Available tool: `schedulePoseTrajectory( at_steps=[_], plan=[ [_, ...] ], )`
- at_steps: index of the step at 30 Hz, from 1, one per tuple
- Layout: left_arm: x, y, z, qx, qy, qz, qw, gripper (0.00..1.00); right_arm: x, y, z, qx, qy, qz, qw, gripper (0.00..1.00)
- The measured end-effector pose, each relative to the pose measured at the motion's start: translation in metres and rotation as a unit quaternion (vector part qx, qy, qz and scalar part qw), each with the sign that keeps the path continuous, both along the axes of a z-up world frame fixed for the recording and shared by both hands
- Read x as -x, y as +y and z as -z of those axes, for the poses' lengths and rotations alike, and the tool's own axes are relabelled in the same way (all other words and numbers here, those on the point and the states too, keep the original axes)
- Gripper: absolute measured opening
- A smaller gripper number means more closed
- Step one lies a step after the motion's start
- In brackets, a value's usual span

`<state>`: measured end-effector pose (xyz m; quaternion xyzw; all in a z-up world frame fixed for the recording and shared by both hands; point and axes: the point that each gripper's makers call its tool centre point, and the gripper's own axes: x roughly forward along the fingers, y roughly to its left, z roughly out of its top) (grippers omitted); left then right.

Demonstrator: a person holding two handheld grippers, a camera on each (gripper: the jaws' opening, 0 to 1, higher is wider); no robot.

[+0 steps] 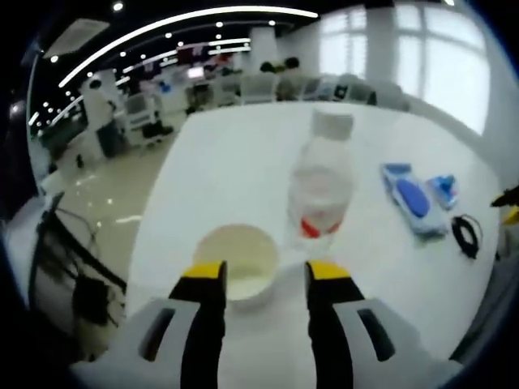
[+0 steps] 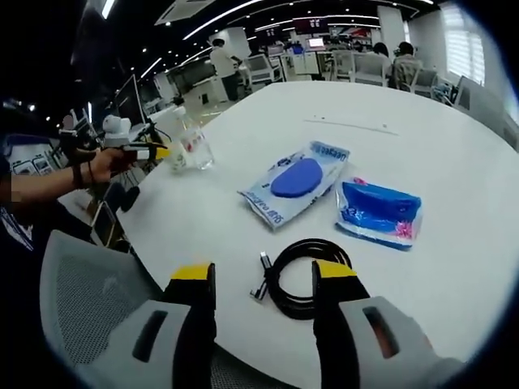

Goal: Arrange the tabletop items into an orderly group along one side of the table until the central work area is clear of visible clutter.

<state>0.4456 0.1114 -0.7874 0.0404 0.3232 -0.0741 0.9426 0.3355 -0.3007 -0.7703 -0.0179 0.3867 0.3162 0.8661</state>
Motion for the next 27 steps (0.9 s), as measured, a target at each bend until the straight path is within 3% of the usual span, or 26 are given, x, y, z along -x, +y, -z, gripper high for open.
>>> schedulePoseTrajectory(
  at_steps=[7,11,21,27],
  plan=[
    [-0.003,-0.004,0.007,0.004,0.016,-0.006,0.9998,0.25,0.001,-0.005,0.000,0.001,0.002,0.008,1.0000,0.47],
    [-0.003,0.003,0.009,-0.012,0.021,-0.016,0.9996,0.02,0.001,-0.005,0.000,0.001,0.002,0.009,1.0000,0.46],
    [0.004,0.007,-0.005,0.004,0.001,-0.030,0.9996,0.00,-0.001,-0.005,0.001,-0.001,0.005,0.011,0.9999,0.45],
    [0.019,-0.006,-0.019,0.012,-0.014,-0.022,0.9996,0.00,-0.003,-0.002,-0.001,-0.006,0.002,0.009,0.9999,0.44]
  ],
)
